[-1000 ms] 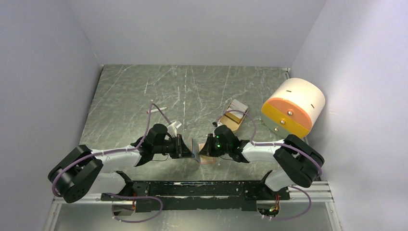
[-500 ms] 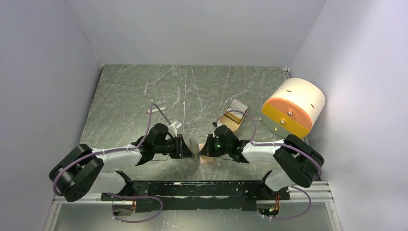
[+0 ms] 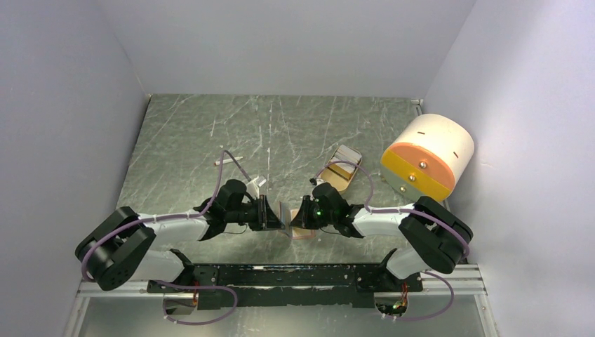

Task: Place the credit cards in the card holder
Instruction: Insert the credit card into the card holder.

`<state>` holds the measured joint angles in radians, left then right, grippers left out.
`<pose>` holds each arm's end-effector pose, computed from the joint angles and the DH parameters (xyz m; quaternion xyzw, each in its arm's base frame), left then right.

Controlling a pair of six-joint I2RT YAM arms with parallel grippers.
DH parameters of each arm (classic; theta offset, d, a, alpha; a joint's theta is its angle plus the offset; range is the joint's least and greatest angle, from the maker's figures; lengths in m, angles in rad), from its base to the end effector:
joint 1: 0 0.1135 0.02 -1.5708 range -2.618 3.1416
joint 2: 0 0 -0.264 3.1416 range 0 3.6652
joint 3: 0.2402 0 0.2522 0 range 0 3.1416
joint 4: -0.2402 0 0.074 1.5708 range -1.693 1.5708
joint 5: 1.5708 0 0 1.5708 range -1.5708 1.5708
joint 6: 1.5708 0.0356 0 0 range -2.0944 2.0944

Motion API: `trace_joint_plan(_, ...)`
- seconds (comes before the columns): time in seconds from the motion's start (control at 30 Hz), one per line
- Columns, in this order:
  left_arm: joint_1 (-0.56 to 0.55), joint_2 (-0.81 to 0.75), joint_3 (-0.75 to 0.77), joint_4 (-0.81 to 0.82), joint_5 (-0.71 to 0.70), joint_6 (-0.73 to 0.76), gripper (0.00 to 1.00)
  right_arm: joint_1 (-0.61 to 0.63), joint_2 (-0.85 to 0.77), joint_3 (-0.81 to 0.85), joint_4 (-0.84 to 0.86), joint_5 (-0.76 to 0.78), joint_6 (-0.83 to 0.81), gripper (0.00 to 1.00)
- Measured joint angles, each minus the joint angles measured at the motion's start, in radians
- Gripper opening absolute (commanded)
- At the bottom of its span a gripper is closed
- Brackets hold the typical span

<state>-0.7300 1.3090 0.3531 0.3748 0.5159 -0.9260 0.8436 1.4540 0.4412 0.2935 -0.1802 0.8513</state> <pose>0.1595 -0.1663 0.1454 0.0373 0.8587 -0.4901 0.1452 0.1627 0.1924 0.1278 -0.0337 0.9072 0.3626 0.2108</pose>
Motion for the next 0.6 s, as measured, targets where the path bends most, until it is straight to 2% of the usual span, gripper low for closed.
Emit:
trace_joint_plan(0.1, 0.000, 0.006, 0.000, 0.021, 0.007, -0.006, 0.11, 0.000, 0.000, 0.000, 0.000, -0.004, 0.000, 0.14)
trace_joint_plan(0.17, 0.000, 0.010, 0.000, 0.029, 0.009, -0.009, 0.09, 0.000, 0.000, 0.000, 0.000, -0.005, 0.000, 0.14)
trace_joint_plan(0.47, 0.000, 0.039, 0.002, 0.046, 0.015, -0.013, 0.14, 0.000, 0.000, 0.000, 0.000, -0.007, 0.000, 0.14)
trace_joint_plan(0.6, 0.000, 0.051, 0.037, -0.009, 0.000, -0.009, 0.17, 0.001, 0.000, 0.000, -0.003, -0.005, -0.001, 0.14)
